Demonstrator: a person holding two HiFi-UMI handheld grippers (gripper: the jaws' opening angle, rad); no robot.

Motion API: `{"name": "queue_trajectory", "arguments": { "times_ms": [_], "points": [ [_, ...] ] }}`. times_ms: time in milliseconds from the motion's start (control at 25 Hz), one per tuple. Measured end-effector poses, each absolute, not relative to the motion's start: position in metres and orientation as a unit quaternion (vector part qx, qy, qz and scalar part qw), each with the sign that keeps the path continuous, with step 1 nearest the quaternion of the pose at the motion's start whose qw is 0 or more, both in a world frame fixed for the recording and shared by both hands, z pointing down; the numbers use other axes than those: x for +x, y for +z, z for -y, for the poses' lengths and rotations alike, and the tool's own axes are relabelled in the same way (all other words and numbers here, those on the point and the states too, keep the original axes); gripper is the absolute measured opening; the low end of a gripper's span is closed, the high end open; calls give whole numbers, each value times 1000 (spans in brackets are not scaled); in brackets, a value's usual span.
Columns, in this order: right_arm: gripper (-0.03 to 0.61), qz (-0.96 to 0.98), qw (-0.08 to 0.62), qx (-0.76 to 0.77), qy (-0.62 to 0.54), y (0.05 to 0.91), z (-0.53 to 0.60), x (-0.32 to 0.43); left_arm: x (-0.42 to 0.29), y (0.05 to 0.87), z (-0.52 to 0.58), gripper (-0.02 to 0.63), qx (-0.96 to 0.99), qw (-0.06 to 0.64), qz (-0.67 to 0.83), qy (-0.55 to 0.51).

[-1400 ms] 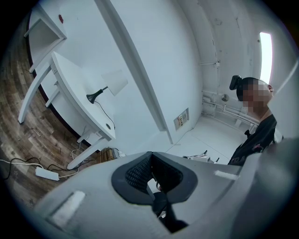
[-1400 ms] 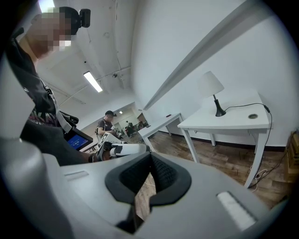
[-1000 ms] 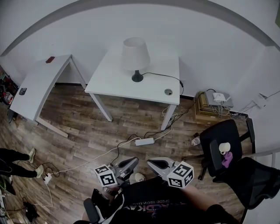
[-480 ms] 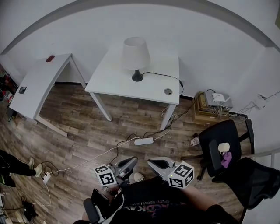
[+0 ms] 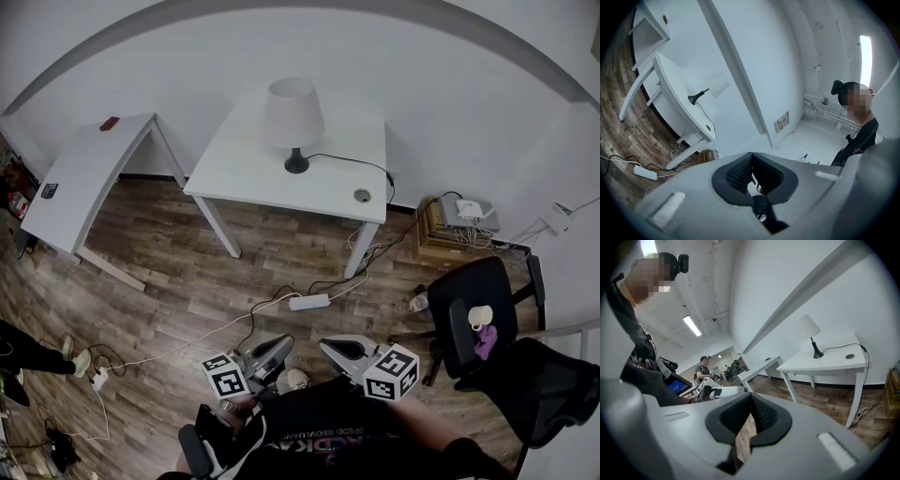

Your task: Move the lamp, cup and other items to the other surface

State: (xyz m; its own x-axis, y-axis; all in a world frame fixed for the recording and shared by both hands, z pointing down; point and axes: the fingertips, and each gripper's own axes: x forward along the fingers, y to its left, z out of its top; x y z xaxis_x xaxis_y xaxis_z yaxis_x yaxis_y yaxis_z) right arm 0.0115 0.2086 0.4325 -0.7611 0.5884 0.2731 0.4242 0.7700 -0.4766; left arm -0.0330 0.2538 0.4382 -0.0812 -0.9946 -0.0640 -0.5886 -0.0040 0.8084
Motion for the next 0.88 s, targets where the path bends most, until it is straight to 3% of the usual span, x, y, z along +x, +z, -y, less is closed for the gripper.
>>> {"name": "queue_trajectory", "arguments": {
  "times_ms": [880],
  "points": [
    [24, 934, 190, -221, 208, 423, -194, -9, -48, 446, -272, -2, 594, 283, 658, -366]
  ]
}}
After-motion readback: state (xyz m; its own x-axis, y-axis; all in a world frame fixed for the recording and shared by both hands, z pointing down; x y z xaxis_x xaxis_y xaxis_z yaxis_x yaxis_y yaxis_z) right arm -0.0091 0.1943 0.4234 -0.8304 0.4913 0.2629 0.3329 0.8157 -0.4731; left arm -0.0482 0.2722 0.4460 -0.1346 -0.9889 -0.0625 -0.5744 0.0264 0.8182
